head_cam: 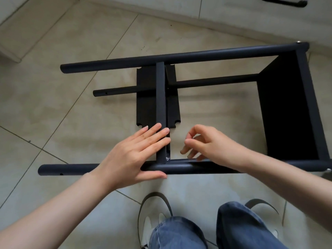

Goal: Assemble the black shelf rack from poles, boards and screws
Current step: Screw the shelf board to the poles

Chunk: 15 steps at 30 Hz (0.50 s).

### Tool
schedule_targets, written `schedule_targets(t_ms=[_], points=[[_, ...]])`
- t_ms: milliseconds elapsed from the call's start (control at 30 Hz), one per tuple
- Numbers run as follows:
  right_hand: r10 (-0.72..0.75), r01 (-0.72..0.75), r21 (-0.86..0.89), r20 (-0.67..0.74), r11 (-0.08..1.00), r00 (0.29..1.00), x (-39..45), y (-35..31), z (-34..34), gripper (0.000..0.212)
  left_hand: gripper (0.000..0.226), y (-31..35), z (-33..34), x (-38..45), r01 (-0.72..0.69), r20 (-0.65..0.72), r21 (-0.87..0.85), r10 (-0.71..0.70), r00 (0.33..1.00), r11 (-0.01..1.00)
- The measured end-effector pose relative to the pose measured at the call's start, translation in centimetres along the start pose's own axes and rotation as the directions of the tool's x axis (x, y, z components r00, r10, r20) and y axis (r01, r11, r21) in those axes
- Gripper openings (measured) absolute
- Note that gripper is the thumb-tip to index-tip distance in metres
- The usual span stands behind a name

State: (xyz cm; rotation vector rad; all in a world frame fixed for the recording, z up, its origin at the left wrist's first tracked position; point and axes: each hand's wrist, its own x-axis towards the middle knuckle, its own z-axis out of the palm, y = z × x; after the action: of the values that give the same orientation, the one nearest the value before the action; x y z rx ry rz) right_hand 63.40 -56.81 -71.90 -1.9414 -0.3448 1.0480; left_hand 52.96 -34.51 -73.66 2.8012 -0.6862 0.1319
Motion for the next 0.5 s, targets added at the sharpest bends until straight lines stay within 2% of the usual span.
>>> schedule_targets(t_ms=[167, 267, 433, 500], points=[[0.026, -0.056, 0.148, 0.202, 0.987, 0.979, 2.9, -0.1, 0.5, 0.006, 0.078, -0.1, 0.6, -0.4, 0.005, -0.038, -0.012, -0.005, 0.999, 1.0], [0.074, -0.134, 0.164, 0.326, 0.977, 0.942, 4.5, 0.4, 1.1, 0.004, 0.079, -0.1, 0.8, -0.4, 0.006, -0.028, -0.02, -0.007, 1.0, 1.0], [0.095, -0.235, 0.219, 0.507, 0.947, 0.857, 5.9, 1.3, 2.2, 0.035, 0.078, -0.2, 0.9, -0.4, 0.004, -0.032, -0.029, -0.005, 0.999, 1.0], [0.103, -0.254, 0.205, 0.553, 0.945, 0.827, 6.3, 1.5, 2.2, 0.039, 0.078, -0.2, 0.9, -0.4, 0.007, -0.03, -0.029, -0.008, 1.0, 1.0]])
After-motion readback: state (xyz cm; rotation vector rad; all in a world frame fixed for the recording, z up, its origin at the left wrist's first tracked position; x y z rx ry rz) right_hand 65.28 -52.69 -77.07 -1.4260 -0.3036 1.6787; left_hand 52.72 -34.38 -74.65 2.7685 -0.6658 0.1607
